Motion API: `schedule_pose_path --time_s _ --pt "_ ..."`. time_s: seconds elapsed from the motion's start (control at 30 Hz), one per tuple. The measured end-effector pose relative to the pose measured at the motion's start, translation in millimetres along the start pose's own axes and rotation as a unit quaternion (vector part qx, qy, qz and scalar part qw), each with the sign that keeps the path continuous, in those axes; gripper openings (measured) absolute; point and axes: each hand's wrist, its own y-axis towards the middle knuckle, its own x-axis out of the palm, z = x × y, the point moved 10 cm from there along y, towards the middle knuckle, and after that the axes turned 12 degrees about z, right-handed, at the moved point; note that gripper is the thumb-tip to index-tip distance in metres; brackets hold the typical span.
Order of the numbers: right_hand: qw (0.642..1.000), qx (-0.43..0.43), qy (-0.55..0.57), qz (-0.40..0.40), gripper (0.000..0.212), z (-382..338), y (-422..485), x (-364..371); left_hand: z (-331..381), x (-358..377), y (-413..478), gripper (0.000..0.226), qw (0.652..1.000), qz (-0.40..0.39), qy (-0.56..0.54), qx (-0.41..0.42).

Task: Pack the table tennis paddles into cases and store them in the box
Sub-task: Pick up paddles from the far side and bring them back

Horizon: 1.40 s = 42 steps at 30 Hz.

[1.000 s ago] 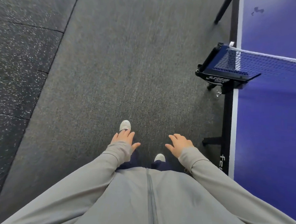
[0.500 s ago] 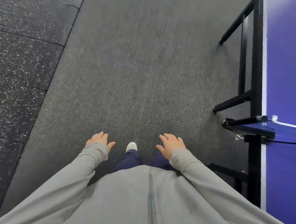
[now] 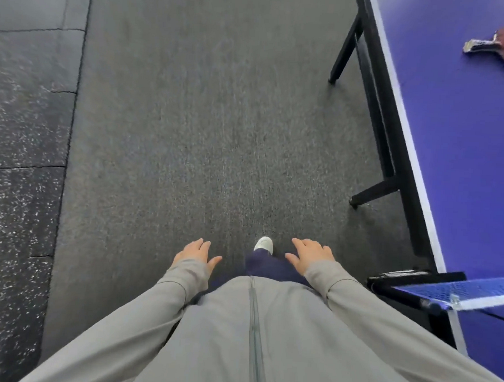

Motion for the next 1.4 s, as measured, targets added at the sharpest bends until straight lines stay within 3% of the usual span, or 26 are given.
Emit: schedule_pose_path --time_s 0.3,0.6,0.8,0.93,1.13,1.4 --pt "0.988 0.135 0.077 0.021 0.054 88.8 71.5 -84.6 95.3 -122.4 136.4 0.061 0.994 0.057 0.02 0.096" --pt "0.972 0.199 0.121 0.038 0.056 84.1 165.3 -163.0 125.3 -224.1 296.2 0.061 0.985 0.037 0.082 0.145" --pt "0.939 0.264 0.198 0.096 0.059 92.1 202.8 -230.4 231.9 -309.3 367.7 0.063 0.949 0.063 0.129 0.281" --pt "0.897 0.337 0.251 0.137 0.06 128.0 196.1 -250.1 340.9 -333.7 368.0 0.063 0.907 0.073 0.144 0.388" --pt "0.835 0.423 0.301 0.183 0.061 203.1 167.4 -254.6 484.1 -314.6 334.4 0.064 0.853 0.052 0.159 0.494" --pt "0.771 0.482 0.345 0.233 0.06 320.8 133.3 -248.5 630.0 -277.4 297.6 0.058 0.841 0.0 0.112 0.529"
